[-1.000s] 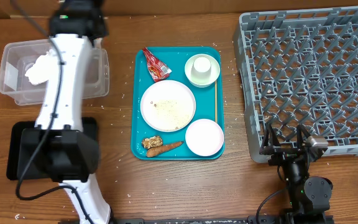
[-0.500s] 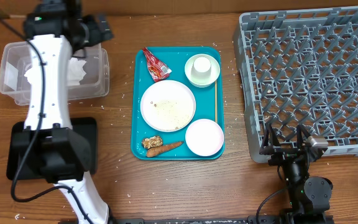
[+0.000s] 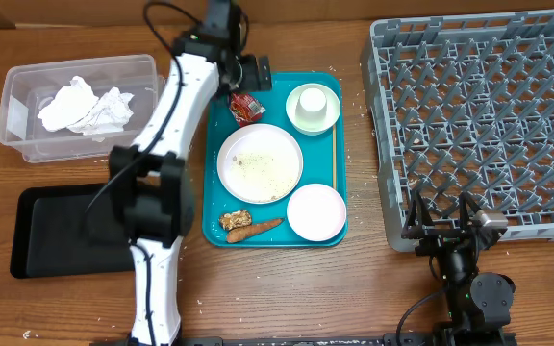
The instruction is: Sort waste into correct bins and load items into the dishwasher
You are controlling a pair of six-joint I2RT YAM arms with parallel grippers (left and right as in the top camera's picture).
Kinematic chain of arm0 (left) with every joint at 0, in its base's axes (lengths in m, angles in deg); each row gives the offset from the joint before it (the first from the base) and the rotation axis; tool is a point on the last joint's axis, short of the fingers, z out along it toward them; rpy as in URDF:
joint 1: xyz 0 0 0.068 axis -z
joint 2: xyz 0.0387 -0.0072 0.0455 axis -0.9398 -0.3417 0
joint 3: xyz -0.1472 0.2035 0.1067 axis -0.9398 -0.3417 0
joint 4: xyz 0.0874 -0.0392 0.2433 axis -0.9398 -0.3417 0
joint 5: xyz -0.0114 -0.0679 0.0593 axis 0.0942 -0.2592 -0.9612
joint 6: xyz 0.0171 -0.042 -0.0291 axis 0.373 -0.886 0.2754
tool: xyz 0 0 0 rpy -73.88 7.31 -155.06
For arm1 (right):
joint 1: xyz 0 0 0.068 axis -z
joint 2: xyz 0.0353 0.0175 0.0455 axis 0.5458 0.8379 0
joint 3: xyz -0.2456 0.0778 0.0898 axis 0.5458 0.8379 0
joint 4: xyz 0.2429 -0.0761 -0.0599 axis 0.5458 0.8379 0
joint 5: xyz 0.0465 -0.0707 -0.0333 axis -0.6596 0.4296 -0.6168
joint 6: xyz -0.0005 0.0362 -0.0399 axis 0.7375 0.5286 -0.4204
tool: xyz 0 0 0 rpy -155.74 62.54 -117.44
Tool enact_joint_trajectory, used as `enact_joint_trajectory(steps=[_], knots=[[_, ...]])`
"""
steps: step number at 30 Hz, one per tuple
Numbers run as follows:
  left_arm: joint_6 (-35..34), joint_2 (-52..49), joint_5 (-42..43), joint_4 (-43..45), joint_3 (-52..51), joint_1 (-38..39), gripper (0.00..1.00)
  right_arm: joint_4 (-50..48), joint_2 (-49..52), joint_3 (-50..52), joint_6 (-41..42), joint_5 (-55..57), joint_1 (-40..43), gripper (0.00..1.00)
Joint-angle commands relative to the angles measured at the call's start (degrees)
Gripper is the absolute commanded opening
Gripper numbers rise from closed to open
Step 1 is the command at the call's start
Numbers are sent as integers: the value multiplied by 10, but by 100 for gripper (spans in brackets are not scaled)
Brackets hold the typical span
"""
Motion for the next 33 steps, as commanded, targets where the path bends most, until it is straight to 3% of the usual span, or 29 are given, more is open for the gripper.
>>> enact_joint_trajectory(steps=[1,10,11,13,18,24,29,33], knots=[[-23,-43,-35,6,0,-4,100,-3,-5,6,-4,-3,-3,100],[-25,-82,-24,9,0,6,99,-3,-5,6,-4,-3,-3,100],[-25,-82,-24,12,0,8,93,-3,-5,6,-4,-3,-3,100],[-21,-82,-24,16,0,11,73,-3,-5,6,-4,-3,-3,100],[-21,-80,-23,-12,17,12,6,-3,-5,6,-4,-3,-3,100],[-21,-46,-39,-119,143,-10,4,-3,-5,6,-4,-3,-3,100],[-21,20,-134,-199,277,-53,4,-3,-5,6,-4,-3,-3,100],[-36,68,-179,-221,292,-101,4,-3,-5,6,-4,-3,-3,100]])
